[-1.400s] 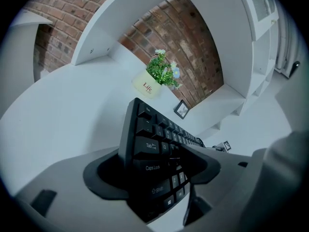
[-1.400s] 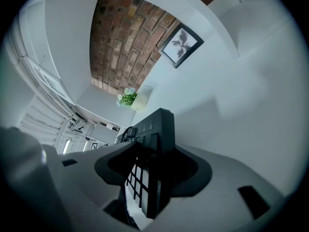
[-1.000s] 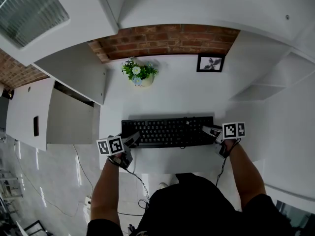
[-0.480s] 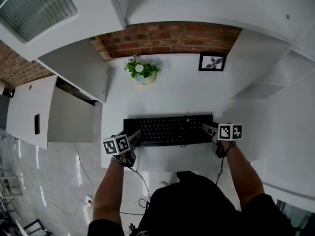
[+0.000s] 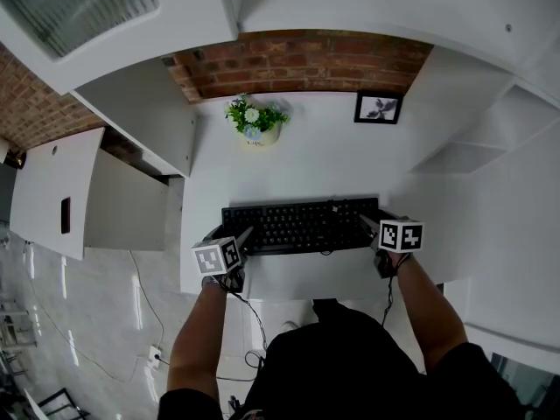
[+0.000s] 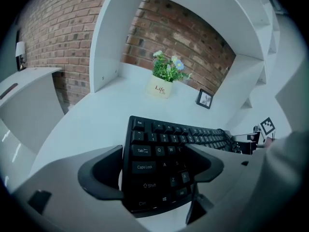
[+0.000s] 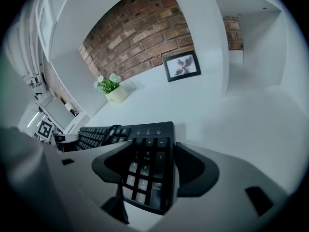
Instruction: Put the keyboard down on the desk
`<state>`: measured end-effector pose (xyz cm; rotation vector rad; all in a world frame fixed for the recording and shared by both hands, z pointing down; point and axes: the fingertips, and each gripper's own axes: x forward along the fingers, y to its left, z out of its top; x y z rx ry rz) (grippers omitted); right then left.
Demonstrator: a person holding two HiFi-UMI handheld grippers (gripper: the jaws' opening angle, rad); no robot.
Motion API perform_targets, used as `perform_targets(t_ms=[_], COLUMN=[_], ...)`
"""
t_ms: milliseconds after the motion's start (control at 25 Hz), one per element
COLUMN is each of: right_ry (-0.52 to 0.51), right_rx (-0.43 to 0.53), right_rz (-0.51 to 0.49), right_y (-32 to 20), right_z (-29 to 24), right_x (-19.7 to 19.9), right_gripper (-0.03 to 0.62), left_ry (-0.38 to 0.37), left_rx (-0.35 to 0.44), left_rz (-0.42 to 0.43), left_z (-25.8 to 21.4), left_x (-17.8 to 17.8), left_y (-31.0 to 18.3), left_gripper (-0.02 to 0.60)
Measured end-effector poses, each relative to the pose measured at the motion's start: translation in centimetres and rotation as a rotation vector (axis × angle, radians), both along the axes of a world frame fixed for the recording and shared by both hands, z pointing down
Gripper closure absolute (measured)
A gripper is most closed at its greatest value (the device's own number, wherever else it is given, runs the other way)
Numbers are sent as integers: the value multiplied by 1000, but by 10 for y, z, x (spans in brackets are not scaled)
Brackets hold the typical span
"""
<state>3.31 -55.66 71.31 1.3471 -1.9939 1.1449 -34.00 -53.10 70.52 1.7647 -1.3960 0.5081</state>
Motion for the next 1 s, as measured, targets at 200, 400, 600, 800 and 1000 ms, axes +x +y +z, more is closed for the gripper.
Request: perform_targets(t_ms=[200, 400, 600, 800, 1000], right_ry=[16, 91, 96, 73, -13], right_rx=[13, 91, 183, 283, 435], right_rz=[12, 56, 81, 114, 129], right_y=[0, 0, 2, 8, 30], right_z=[-2, -15, -44, -79, -129], right_x=[-2, 9, 11, 4, -13], right_gripper=[326, 327, 354, 479, 574], left_ry=[-119, -167, -161, -144, -102], left_rx=[57, 131, 202, 275, 378], left_rz=[38, 52, 72, 67, 70], left_z=[-11, -30, -56, -85, -128], left_x=[-2, -7, -5, -4, 0], left_y=[-1, -5, 3, 14, 37], left_gripper=[195, 196, 196, 198, 199])
